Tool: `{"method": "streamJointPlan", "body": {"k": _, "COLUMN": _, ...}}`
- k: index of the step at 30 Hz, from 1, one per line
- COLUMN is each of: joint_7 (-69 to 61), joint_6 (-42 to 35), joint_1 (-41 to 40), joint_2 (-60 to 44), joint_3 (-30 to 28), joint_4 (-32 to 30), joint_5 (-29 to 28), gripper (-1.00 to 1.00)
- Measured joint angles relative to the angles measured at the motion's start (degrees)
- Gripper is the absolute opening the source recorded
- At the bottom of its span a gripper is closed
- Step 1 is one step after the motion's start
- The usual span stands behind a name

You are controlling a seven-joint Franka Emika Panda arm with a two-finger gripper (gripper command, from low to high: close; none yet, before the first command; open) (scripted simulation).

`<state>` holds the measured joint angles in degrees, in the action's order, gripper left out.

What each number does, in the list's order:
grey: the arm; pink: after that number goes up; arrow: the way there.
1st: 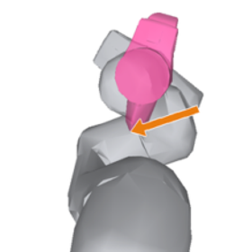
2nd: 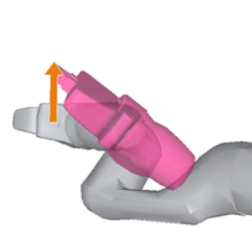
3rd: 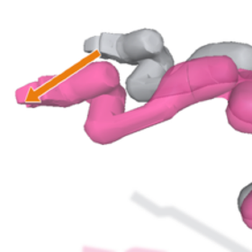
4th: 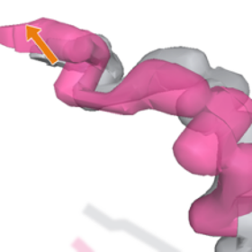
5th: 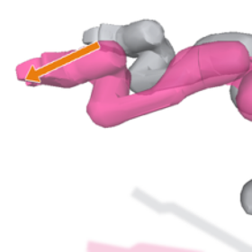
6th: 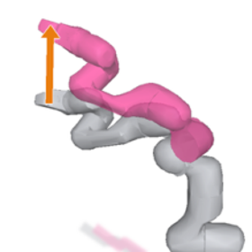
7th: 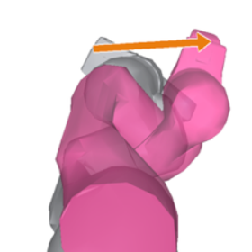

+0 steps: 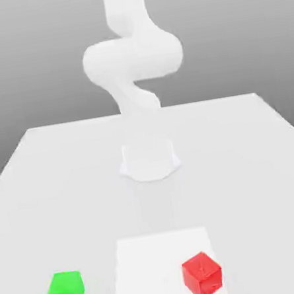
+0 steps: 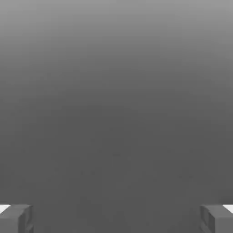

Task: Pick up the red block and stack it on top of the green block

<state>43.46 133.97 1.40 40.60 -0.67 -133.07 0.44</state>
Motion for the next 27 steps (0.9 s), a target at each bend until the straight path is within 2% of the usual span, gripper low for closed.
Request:
{"method": "streamJointPlan", "body": {"k": 15, "joint_7": -14.4, "joint_6": 13.2, "joint_1": 5.9, "joint_2": -31.6, "joint_3": -1.2, "joint_4": -7.7, "joint_5": 2.7, "gripper": 0.00}}
{"method": "streamJointPlan", "body": {"k": 23, "joint_7": -19.4, "joint_6": 20.2, "joint_1": 7.5, "joint_2": -48.0, "joint_3": -0.6, "joint_4": -11.9, "joint_5": 0.7, "gripper": 0.00}}
{"method": "streamJointPlan", "body": {"k": 27, "joint_7": -20.0, "joint_6": 26.4, "joint_1": 7.5, "joint_2": -56.3, "joint_3": -0.4, "joint_4": -11.4, "joint_5": 0.4, "gripper": 0.00}}
